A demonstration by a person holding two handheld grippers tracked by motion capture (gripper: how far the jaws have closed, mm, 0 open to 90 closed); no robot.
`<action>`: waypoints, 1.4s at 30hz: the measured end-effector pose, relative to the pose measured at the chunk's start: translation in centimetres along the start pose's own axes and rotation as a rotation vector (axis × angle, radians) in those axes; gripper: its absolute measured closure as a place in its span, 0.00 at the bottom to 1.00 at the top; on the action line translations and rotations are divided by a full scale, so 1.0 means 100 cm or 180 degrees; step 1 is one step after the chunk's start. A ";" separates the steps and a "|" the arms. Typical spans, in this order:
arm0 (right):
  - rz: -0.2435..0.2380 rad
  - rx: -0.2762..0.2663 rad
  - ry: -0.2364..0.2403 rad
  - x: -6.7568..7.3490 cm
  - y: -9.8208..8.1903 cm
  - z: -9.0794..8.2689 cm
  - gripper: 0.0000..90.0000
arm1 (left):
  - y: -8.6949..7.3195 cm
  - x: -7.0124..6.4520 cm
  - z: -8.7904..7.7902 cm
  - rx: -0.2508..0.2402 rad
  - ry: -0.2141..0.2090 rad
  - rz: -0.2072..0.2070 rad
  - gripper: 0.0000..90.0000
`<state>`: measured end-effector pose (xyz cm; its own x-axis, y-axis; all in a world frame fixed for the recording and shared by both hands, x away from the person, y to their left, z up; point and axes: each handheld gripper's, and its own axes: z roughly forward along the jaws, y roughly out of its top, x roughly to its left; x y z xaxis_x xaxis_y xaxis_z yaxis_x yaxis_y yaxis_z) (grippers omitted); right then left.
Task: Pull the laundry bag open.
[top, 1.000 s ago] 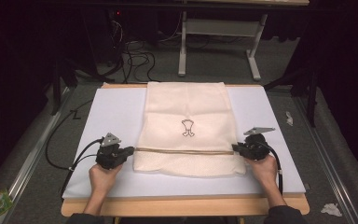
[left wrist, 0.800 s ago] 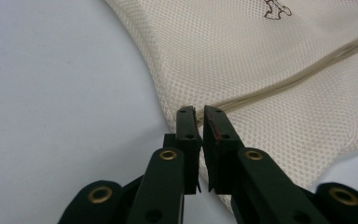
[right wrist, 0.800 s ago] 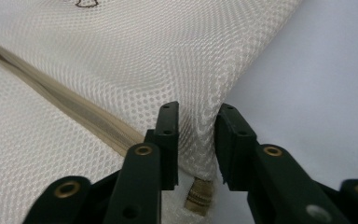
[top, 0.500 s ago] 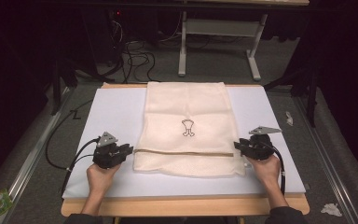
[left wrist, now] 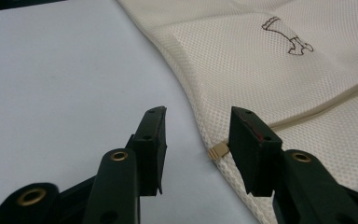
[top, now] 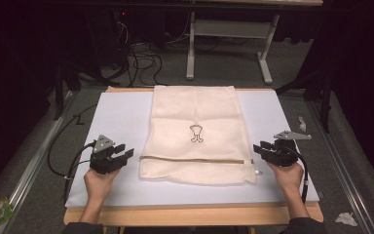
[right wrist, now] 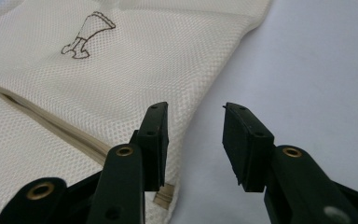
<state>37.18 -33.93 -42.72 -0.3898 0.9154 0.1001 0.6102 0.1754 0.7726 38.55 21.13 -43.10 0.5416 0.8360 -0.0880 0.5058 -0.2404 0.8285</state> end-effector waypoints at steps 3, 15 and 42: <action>0.0085 -0.0090 -0.0029 -0.007 -0.001 -0.007 0.67 | 0.001 0.003 -0.003 -0.0057 0.0021 -0.0031 0.61; 0.0216 -0.0210 -0.0121 -0.022 -0.007 -0.021 0.66 | 0.000 0.014 -0.009 -0.0131 0.0079 -0.0129 0.60; 0.0531 -0.0304 -0.0270 -0.049 -0.028 -0.024 0.65 | -0.005 0.032 -0.004 -0.0220 0.0227 -0.0337 0.58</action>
<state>35.74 -39.82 -43.83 -0.2270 0.9568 0.1817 0.5917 -0.0127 0.8060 39.75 24.12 -43.61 0.4374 0.8884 -0.1394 0.5087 -0.1166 0.8530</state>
